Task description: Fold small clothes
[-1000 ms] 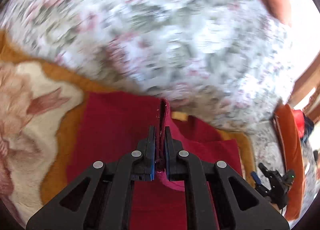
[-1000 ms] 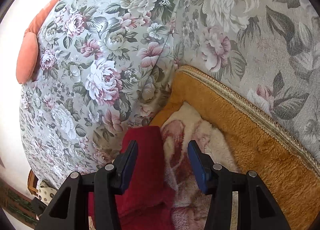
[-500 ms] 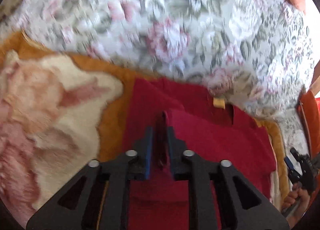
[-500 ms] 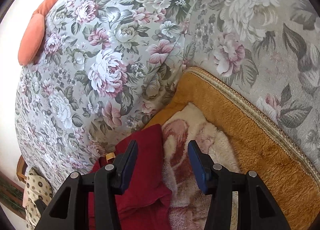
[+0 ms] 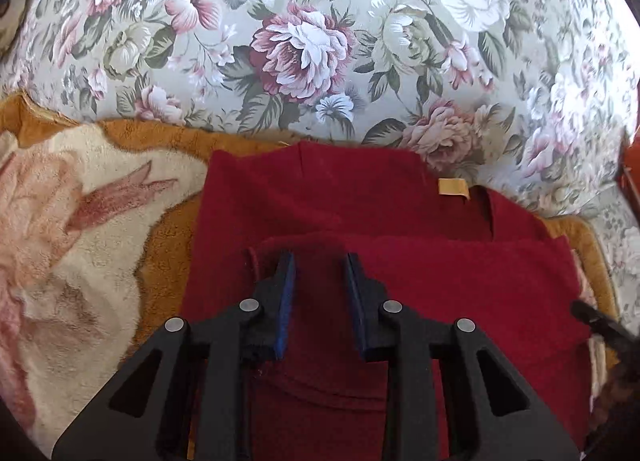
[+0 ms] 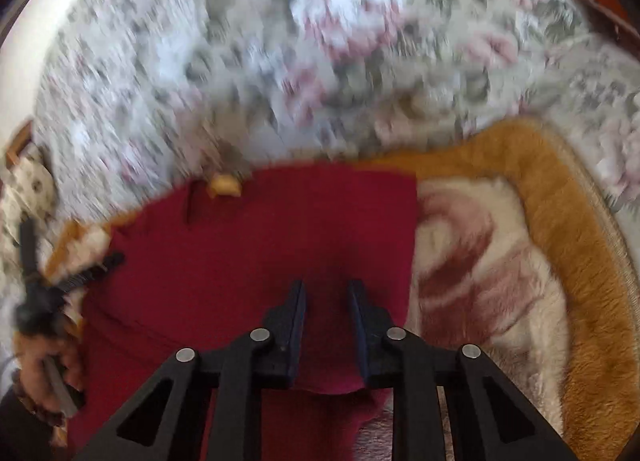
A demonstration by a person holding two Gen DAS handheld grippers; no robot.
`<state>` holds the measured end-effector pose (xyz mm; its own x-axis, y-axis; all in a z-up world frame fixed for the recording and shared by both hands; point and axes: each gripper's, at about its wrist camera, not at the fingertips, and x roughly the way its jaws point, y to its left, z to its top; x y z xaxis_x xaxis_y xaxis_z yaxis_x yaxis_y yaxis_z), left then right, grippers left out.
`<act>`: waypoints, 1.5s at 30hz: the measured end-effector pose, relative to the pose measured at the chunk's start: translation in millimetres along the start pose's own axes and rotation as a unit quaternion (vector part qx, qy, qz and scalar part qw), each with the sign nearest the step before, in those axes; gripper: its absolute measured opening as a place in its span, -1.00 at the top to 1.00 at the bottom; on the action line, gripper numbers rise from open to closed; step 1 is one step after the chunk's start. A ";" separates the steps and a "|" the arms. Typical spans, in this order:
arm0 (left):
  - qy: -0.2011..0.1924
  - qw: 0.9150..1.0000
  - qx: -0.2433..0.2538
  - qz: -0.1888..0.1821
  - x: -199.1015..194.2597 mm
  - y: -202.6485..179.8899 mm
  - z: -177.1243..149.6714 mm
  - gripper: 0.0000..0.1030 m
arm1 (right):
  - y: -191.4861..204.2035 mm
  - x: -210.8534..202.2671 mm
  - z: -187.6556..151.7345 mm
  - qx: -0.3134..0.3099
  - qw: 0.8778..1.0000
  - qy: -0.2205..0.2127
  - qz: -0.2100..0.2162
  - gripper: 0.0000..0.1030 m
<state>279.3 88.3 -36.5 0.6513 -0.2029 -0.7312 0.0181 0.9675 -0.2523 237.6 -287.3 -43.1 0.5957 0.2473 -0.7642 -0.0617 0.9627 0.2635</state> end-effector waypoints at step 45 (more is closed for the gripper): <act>-0.021 0.995 -0.065 -0.073 2.2 24.8 -7.8 0.55 | 188.1 51.5 12.7 -0.163 0.985 0.051 -0.033 0.61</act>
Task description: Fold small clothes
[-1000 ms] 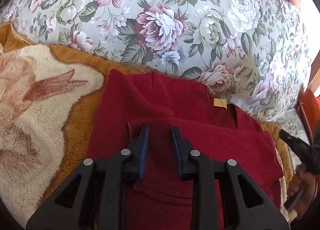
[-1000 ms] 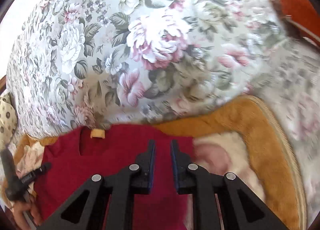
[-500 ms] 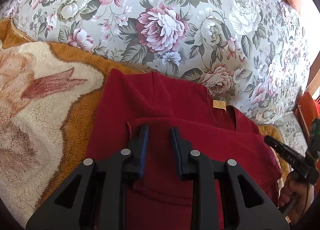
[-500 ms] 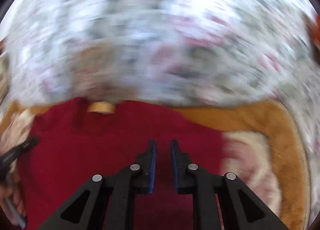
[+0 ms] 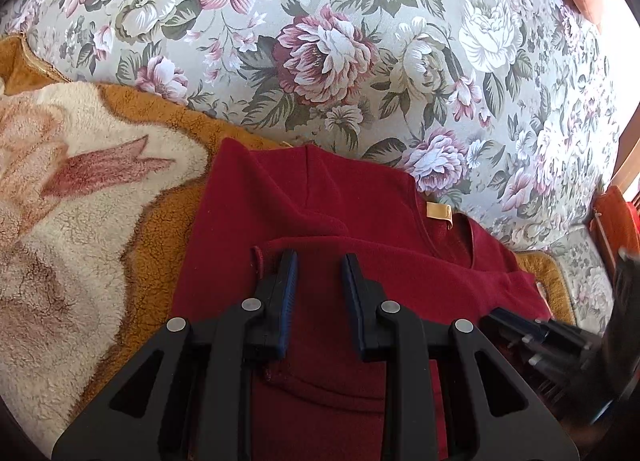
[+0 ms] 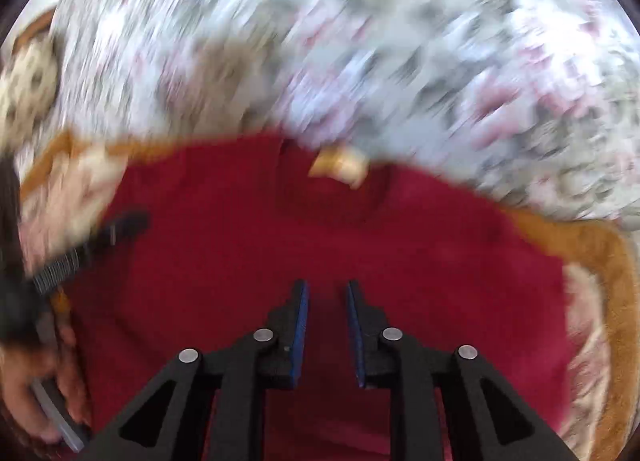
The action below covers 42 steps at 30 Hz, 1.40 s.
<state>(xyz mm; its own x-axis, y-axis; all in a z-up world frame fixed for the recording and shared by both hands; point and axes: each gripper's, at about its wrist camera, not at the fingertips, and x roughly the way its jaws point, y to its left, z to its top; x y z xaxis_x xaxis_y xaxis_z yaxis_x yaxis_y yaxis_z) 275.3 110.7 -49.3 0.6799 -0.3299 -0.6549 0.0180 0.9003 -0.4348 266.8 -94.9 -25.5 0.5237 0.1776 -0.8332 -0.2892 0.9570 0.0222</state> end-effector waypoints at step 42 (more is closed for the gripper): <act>0.028 0.997 0.064 -0.012 -185.6 13.1 -61.3 -0.40 | -101.9 -214.0 -206.6 0.087 0.988 -0.128 0.000 0.46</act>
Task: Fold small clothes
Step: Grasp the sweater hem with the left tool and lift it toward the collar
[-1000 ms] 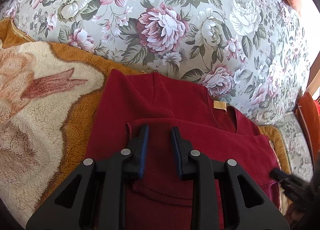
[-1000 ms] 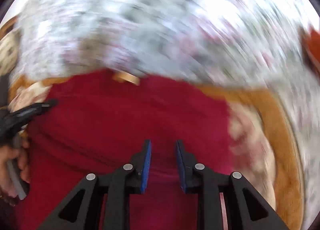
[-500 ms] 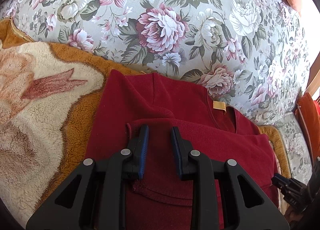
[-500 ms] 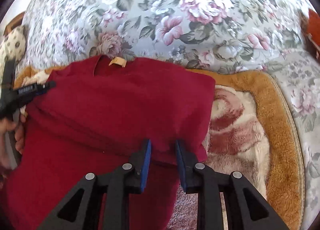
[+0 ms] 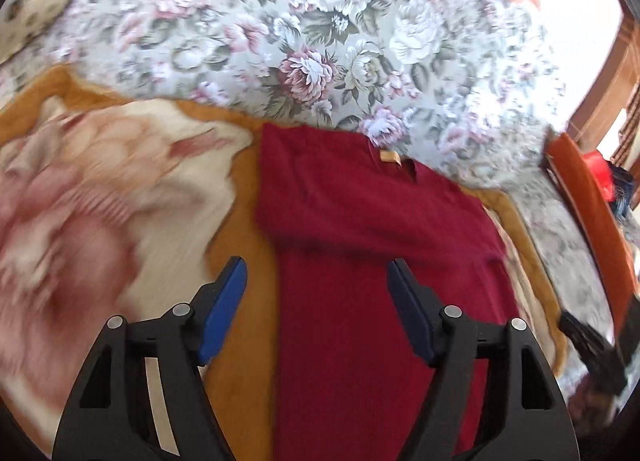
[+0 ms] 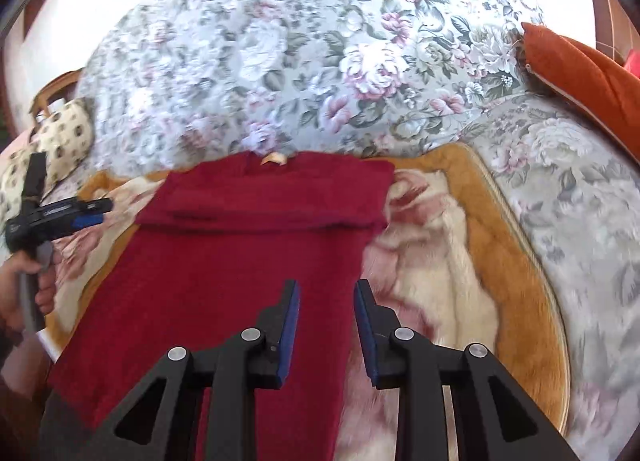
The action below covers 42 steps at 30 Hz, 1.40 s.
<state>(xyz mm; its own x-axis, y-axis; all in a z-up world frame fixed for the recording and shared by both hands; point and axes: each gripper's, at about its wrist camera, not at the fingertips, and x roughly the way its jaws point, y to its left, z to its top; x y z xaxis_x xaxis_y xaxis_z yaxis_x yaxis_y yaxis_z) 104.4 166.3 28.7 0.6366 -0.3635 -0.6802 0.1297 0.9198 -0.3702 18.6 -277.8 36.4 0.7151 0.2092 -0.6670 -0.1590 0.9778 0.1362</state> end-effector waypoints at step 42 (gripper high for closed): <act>0.129 0.975 -0.106 -0.147 -35.4 9.2 -158.2 0.13 | -28.6 -38.3 -155.9 0.215 0.960 0.058 0.169 0.17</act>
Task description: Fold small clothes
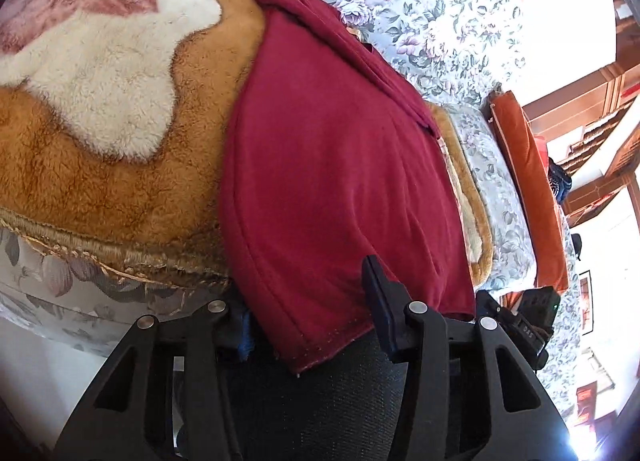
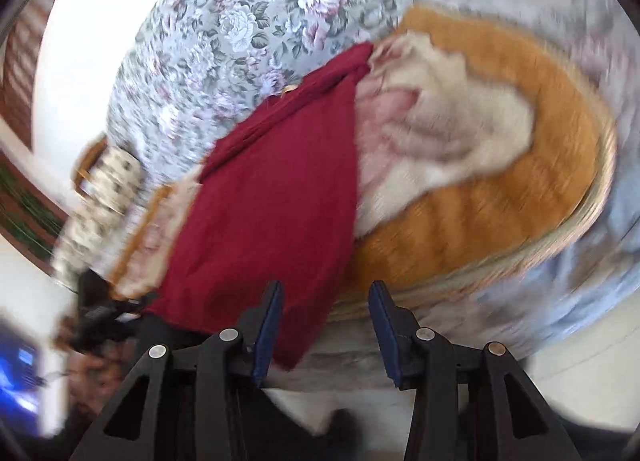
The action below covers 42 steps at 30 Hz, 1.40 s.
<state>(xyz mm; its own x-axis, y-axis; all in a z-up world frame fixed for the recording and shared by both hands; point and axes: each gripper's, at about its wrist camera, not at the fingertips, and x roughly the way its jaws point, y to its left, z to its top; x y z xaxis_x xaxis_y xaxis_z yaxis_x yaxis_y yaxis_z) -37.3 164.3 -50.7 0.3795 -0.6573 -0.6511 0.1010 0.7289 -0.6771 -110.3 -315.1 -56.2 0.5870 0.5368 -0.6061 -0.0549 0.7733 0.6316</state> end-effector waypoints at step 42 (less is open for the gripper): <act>-0.120 0.988 0.075 -0.065 -101.1 -69.0 -38.5 0.89 | 82.7 -124.8 -27.8 -0.102 0.987 -0.089 0.087 0.87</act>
<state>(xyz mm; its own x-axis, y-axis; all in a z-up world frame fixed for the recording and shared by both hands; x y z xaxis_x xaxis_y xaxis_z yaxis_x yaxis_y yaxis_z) -118.0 173.0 48.6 0.5601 -0.6954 -0.4502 0.2906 0.6738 -0.6793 -210.6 -308.8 58.2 0.6863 0.6135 -0.3906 -0.3179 0.7361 0.5976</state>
